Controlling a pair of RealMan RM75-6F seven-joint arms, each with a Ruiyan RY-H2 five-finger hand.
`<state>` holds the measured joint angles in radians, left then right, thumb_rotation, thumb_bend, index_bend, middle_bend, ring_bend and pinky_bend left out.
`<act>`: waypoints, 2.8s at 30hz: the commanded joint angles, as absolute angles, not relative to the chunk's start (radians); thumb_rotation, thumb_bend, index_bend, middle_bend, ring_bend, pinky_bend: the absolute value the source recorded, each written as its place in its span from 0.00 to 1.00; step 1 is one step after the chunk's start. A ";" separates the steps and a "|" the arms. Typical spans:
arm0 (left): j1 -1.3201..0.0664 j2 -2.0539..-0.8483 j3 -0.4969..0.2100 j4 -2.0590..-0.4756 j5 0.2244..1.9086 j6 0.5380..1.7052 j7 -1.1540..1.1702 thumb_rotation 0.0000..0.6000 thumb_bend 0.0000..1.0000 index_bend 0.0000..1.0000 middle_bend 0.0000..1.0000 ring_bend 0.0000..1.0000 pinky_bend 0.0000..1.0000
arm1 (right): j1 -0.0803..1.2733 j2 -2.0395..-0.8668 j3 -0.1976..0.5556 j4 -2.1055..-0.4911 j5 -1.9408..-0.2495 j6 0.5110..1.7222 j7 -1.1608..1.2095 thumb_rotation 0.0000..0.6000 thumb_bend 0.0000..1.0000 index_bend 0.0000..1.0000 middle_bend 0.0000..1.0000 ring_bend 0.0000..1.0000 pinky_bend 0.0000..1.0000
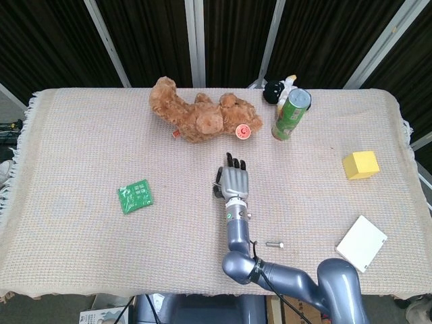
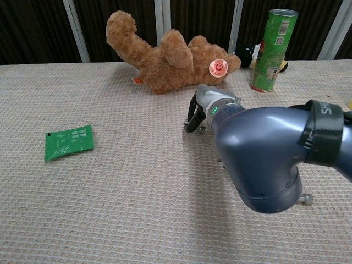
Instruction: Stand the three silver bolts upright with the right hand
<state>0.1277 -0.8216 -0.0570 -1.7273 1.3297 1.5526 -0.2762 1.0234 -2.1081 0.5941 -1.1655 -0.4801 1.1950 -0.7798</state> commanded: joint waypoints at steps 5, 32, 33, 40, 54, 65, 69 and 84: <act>0.127 -0.821 -0.057 -1.729 1.330 1.551 -0.276 1.00 0.07 0.07 0.02 0.00 0.09 | 1.020 -2.092 0.601 -1.198 -0.482 1.206 -0.774 1.00 0.40 0.64 0.02 0.10 0.08; 0.121 -0.818 -0.062 -1.744 1.310 1.536 -0.257 1.00 0.07 0.07 0.02 0.00 0.09 | 1.002 -2.046 0.617 -1.255 -0.453 1.168 -0.697 1.00 0.40 0.64 0.02 0.10 0.08; 0.122 -0.818 -0.062 -1.744 1.309 1.536 -0.257 1.00 0.07 0.07 0.02 0.00 0.09 | 1.000 -2.043 0.617 -1.258 -0.452 1.164 -0.691 1.00 0.40 0.63 0.02 0.10 0.08; 0.123 -0.817 -0.062 -1.748 1.307 1.537 -0.255 1.00 0.07 0.07 0.02 0.00 0.09 | 0.997 -2.029 0.614 -1.269 -0.447 1.148 -0.670 1.00 0.40 0.62 0.02 0.10 0.08; 0.124 -0.816 -0.064 -1.753 1.301 1.537 -0.251 1.00 0.07 0.07 0.02 0.00 0.09 | 0.981 -2.021 0.618 -1.262 -0.471 1.108 -0.552 1.00 0.40 0.59 0.02 0.10 0.08; 0.125 -0.814 -0.064 -1.755 1.296 1.535 -0.251 1.00 0.07 0.07 0.02 0.00 0.09 | 0.989 -2.024 0.604 -1.248 -0.465 1.112 -0.548 1.00 0.40 0.56 0.02 0.09 0.08; 0.126 -0.813 -0.065 -1.755 1.294 1.535 -0.252 1.00 0.07 0.07 0.02 0.00 0.09 | 0.991 -2.025 0.602 -1.244 -0.462 1.110 -0.543 1.00 0.40 0.55 0.02 0.09 0.08; 0.126 -0.813 -0.065 -1.757 1.292 1.533 -0.251 1.00 0.07 0.07 0.02 0.00 0.09 | 0.994 -2.022 0.595 -1.240 -0.464 1.113 -0.526 1.00 0.40 0.54 0.02 0.09 0.08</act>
